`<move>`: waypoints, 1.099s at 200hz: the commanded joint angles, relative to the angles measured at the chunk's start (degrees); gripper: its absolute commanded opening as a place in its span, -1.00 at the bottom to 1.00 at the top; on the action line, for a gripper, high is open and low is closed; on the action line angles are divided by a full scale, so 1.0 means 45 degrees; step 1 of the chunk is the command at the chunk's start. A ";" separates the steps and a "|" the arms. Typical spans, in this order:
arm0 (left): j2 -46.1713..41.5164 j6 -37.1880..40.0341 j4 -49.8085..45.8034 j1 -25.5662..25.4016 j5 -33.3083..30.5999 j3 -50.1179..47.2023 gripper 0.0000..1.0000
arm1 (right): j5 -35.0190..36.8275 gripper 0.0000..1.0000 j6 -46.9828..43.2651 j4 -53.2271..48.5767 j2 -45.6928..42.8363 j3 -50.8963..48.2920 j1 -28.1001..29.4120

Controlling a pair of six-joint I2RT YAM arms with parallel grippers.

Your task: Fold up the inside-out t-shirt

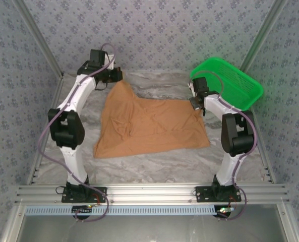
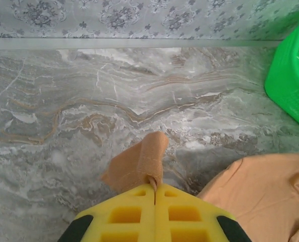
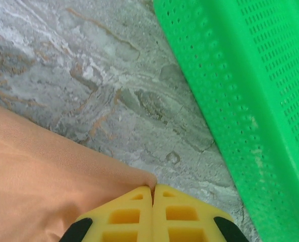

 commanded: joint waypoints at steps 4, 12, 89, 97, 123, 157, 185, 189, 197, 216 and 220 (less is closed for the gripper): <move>-0.1934 -0.0384 0.1844 -0.0051 0.0037 -0.2708 -1.00 | -0.0350 -0.98 0.0757 0.0730 -0.0968 -0.0730 -0.0172; -0.2600 -0.0469 0.2218 -0.0051 -0.0026 -0.3617 -1.00 | -0.0513 -0.97 0.0996 0.0844 -0.1158 -0.0984 -0.0204; -0.6661 -0.1238 0.3849 -0.0090 -0.1048 -0.9310 -1.00 | -0.0867 -0.94 0.1319 0.1606 -0.2629 -0.2955 -0.0339; -0.6919 -0.1361 0.3809 -0.0119 -0.1165 -0.9525 -1.00 | -0.0988 -0.93 0.1110 0.1663 -0.2806 -0.3094 -0.0334; -0.7643 -0.1838 0.3559 -0.0206 -0.1597 -1.0238 -1.00 | -0.1126 -0.93 -0.0199 0.2042 -0.3490 -0.3692 -0.0063; -0.8202 -0.2338 0.2916 -0.0304 -0.1685 -1.1234 -1.00 | -0.0430 -0.92 -0.1493 0.1396 -0.3957 -0.4182 0.0741; -0.9033 -0.2757 0.2587 -0.0304 -0.1741 -1.2056 -1.00 | 0.0181 -0.91 -0.1348 0.0904 -0.4344 -0.4677 0.1016; -0.9168 -0.2816 0.2582 -0.0307 -0.1715 -1.2167 -1.00 | 0.0211 -0.91 -0.1314 0.0873 -0.4373 -0.4745 0.1028; -0.9405 -0.2925 0.2621 -0.0306 -0.1609 -1.2389 -1.00 | 0.0322 -0.91 -0.1288 0.0795 -0.4392 -0.4881 0.1017; -0.9841 -0.3049 0.2546 -0.0315 -0.1649 -1.2794 -1.00 | 0.0821 -0.91 -0.1113 0.0723 -0.4274 -0.4961 0.0959; -0.9916 -0.3049 0.2499 -0.0311 -0.1680 -1.2851 -1.00 | 0.0942 -0.91 -0.1045 0.0701 -0.4267 -0.4948 0.0941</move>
